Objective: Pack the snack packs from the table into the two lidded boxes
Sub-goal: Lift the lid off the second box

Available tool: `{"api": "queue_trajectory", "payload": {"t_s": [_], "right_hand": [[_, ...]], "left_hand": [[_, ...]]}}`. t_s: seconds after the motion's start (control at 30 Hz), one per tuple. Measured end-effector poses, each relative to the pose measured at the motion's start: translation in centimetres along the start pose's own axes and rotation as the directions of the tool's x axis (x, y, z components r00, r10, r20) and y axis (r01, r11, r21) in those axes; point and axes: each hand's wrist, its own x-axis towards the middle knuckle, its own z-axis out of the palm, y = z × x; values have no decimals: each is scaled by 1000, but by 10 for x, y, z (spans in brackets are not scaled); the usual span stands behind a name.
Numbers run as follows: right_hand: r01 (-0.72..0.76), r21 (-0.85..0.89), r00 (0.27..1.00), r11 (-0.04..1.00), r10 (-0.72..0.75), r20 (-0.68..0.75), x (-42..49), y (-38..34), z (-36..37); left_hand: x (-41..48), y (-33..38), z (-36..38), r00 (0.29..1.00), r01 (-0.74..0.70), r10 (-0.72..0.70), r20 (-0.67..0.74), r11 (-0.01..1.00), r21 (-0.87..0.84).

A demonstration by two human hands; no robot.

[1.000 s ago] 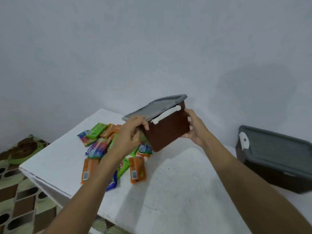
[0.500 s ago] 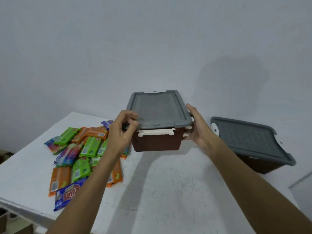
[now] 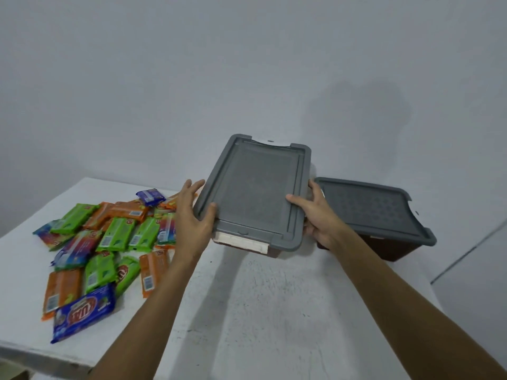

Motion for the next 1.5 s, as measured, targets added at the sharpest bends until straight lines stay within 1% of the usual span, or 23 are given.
{"api": "queue_trajectory", "payload": {"t_s": [0.07, 0.1, 0.13, 0.23, 0.3, 0.37, 0.43, 0.5, 0.53, 0.6, 0.67, 0.77, 0.87, 0.93, 1.0, 1.07, 1.13, 1.27, 1.4, 1.47, 1.5], "right_hand": [[29, -9, 1000, 1000, -29, 2, -4, 1, -3], [37, -13, 999, 999, -37, 1, -6, 1, -4], [41, -11, 999, 999, -41, -3, -7, 2, -6], [43, 1, 999, 999, -43, -20, -11, 7, -10], [63, -25, 997, 998, -64, -32, -14, 11, -12], [106, -78, 992, 991, -110, -54, -15, 10, -13], [177, -153, 975, 972, -194, -110, -15, 5, -17], [270, -338, 926, 902, -339, -164, -11, -2, -24], [295, -463, 899, 836, -406, -161, -10, -6, -29], [297, -683, 867, 668, -489, -102, -8, -12, -42], [282, -797, 882, 534, -472, -4, -10, -18, -53], [276, -864, 930, 421, -343, 130, -25, -25, -64], [306, -855, 946, 419, -232, 225, -46, -21, -72], [295, -864, 954, 409, -183, 239, -61, -9, -78], [250, -869, 965, 428, -181, 188, -77, 11, -85], [178, -869, 978, 462, -184, 102, -98, 36, -93], [113, -863, 982, 492, -185, 23, -119, 61, -101], [5, -826, 980, 563, -169, -109, -153, 96, -109], [-10, -817, 967, 577, -203, -155, -164, 113, -114], [-11, -810, 966, 587, -204, -161, -166, 119, -115], [-14, -801, 965, 599, -201, -168, -167, 121, -115]], "left_hand": [[-1, -1, 4, 982, 182, -176, 62, 978, -103], [-1, -1, 5, 973, 225, -217, 76, 968, -115], [-1, 0, 4, 970, 238, -228, 85, 964, -121], [-1, 3, 2, 970, 228, -210, 125, 962, -152], [-1, 5, 0, 970, 213, -191, 149, 966, -145], [-1, 5, -5, 974, 178, -155, 168, 976, -128], [1, -1, -12, 973, 163, -137, 188, 978, -128], [0, -5, -20, 957, 225, -182, 225, 957, -181], [-1, -5, -24, 946, 258, -202, 252, 942, -213], [-1, -4, -31, 927, 301, -221, 302, 920, -251], [0, -1, -36, 906, 336, -227, 356, 898, -285], [3, -1, -41, 867, 391, -243, 435, 873, -292], [2, -4, -39, 788, 483, -291, 542, 838, -253], [0, -5, -30, 729, 533, -320, 605, 820, -208], [-4, -9, -18, 689, 546, -332, 645, 822, -161], [-12, -12, -3, 658, 543, -344, 670, 833, -105], [-21, -15, 14, 650, 510, -349, 675, 859, -48], [-38, -18, 39, 651, 400, -355, 671, 912, 95], [-47, -18, 49, 674, 376, -384, 631, 914, 154], [-51, -17, 48, 696, 292, -386, 606, 923, 252], [-54, -18, 47, 711, 233, -393, 584, 914, 332]]}}
